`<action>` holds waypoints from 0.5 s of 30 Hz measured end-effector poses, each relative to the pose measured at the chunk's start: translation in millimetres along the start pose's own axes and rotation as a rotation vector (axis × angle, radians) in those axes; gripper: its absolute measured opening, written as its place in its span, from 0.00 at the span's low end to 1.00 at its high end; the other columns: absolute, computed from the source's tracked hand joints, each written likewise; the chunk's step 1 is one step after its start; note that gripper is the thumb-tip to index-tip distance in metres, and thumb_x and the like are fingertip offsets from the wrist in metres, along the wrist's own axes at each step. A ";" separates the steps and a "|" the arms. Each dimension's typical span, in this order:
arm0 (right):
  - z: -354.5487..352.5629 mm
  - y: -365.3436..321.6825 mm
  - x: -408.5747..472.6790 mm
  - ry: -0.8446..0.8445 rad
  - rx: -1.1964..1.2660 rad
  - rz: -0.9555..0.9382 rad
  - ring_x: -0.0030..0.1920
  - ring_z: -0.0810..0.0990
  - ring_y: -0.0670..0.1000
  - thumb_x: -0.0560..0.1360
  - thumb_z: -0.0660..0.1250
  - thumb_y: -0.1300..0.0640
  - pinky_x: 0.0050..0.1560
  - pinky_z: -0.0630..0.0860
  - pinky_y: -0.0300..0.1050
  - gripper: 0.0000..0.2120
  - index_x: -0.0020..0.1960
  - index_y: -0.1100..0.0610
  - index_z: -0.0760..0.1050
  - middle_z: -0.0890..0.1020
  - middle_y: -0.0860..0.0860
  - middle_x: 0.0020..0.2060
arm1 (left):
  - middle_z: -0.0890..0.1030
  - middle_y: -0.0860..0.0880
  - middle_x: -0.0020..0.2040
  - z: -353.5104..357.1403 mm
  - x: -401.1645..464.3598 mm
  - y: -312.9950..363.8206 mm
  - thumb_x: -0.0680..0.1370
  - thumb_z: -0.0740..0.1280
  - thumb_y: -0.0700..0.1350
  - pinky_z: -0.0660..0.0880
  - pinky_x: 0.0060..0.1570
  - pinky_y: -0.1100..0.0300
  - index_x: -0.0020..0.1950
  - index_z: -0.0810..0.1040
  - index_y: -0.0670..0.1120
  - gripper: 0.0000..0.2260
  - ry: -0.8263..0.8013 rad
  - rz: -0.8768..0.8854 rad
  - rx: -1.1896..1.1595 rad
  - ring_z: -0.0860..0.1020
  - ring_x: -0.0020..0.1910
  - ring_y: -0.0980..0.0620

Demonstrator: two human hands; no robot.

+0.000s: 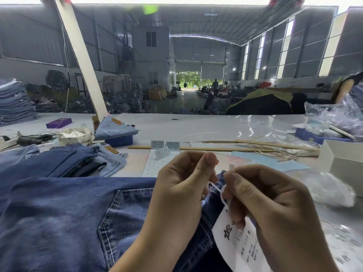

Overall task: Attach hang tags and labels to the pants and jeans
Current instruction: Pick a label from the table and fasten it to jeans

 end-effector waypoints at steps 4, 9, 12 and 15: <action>-2.8 4.1 0.0 0.011 0.094 0.041 0.21 0.71 0.54 0.65 0.76 0.60 0.22 0.68 0.39 0.04 0.39 0.57 0.83 0.78 0.59 0.26 | 0.77 0.60 0.30 3.3 -4.6 0.4 0.72 0.69 0.58 0.68 0.31 0.72 0.42 0.83 0.56 0.07 -0.002 0.155 0.313 0.71 0.28 0.64; -5.2 4.6 0.3 0.014 0.211 0.083 0.20 0.70 0.55 0.66 0.68 0.58 0.21 0.67 0.40 0.06 0.37 0.59 0.82 0.78 0.60 0.25 | 0.82 0.59 0.42 8.5 -8.3 -1.7 0.75 0.68 0.47 0.72 0.42 0.71 0.50 0.84 0.57 0.08 -0.036 0.315 0.483 0.81 0.44 0.59; -6.9 7.8 1.3 0.026 0.246 0.073 0.20 0.70 0.54 0.68 0.68 0.58 0.21 0.67 0.39 0.07 0.35 0.59 0.82 0.75 0.58 0.23 | 0.82 0.59 0.44 8.9 -10.6 -0.9 0.76 0.67 0.46 0.74 0.42 0.71 0.52 0.83 0.57 0.09 -0.061 0.333 0.512 0.81 0.45 0.58; -4.0 8.8 2.1 0.028 0.281 0.049 0.20 0.71 0.53 0.67 0.75 0.57 0.22 0.68 0.38 0.05 0.36 0.59 0.83 0.76 0.58 0.23 | 0.82 0.59 0.43 8.3 -10.7 0.0 0.75 0.68 0.48 0.70 0.37 0.73 0.51 0.83 0.59 0.08 -0.056 0.319 0.501 0.79 0.39 0.60</action>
Point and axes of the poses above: each hand's wrist, its own x-axis towards the middle knuckle, its own z-axis out of the palm, y = z × x, the point moved 2 cm from there along x, towards the middle knuckle
